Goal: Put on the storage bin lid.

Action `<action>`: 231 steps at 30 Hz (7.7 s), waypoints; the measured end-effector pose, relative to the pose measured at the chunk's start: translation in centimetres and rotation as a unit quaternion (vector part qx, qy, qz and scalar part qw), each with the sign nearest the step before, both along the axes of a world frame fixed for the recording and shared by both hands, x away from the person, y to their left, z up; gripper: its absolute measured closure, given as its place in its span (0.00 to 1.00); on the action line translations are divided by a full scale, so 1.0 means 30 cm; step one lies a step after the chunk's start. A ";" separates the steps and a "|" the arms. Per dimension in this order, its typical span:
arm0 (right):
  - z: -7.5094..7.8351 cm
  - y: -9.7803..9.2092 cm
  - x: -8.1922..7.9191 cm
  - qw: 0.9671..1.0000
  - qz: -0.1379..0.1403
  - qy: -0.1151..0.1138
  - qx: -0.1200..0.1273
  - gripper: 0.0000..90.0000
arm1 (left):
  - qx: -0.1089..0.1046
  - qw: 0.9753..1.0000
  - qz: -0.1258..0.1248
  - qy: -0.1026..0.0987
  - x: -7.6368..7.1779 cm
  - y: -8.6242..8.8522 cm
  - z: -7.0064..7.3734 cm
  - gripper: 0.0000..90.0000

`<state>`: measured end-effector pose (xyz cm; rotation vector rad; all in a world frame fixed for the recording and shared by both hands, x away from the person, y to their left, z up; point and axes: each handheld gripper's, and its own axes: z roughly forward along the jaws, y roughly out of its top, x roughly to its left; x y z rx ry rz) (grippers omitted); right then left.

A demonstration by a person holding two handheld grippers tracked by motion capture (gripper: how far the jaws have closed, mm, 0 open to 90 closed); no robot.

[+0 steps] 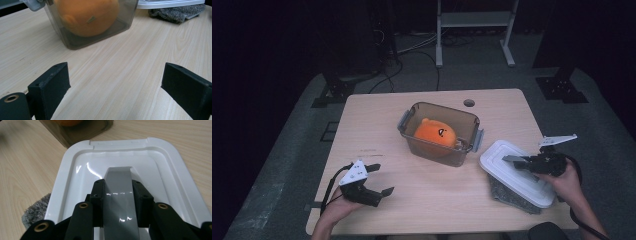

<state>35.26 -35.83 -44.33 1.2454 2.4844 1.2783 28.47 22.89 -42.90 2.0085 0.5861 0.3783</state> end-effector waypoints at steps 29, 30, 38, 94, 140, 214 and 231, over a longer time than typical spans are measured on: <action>0.126 -0.001 -0.025 0.999 0.016 -0.031 -0.003 0.73 | 0.000 1.000 -0.001 0.002 0.001 -0.002 -0.002 0.08; 0.133 0.001 -0.026 0.999 0.017 -0.032 -0.001 0.73 | -0.001 1.000 0.000 0.001 0.001 -0.001 -0.001 0.08; 0.188 0.005 -0.032 0.999 0.020 -0.044 -0.008 0.73 | 0.000 1.000 -0.001 0.001 0.000 -0.001 -0.002 0.08; 0.520 0.354 0.073 0.984 0.141 -0.107 -0.019 0.73 | -0.008 1.000 0.006 0.002 0.003 0.011 -0.002 0.08; 0.526 0.649 0.242 0.977 0.192 -0.094 -0.015 0.73 | -0.008 1.000 -0.002 0.002 -0.003 0.004 -0.002 0.08; 0.349 0.825 0.423 0.975 0.206 -0.074 -0.032 0.73 | -0.014 1.000 -0.005 0.001 0.000 0.011 0.004 0.08; 0.384 0.781 0.395 0.977 0.198 -0.082 -0.007 0.50 | -0.015 1.000 -0.004 0.004 0.001 0.009 0.003 0.08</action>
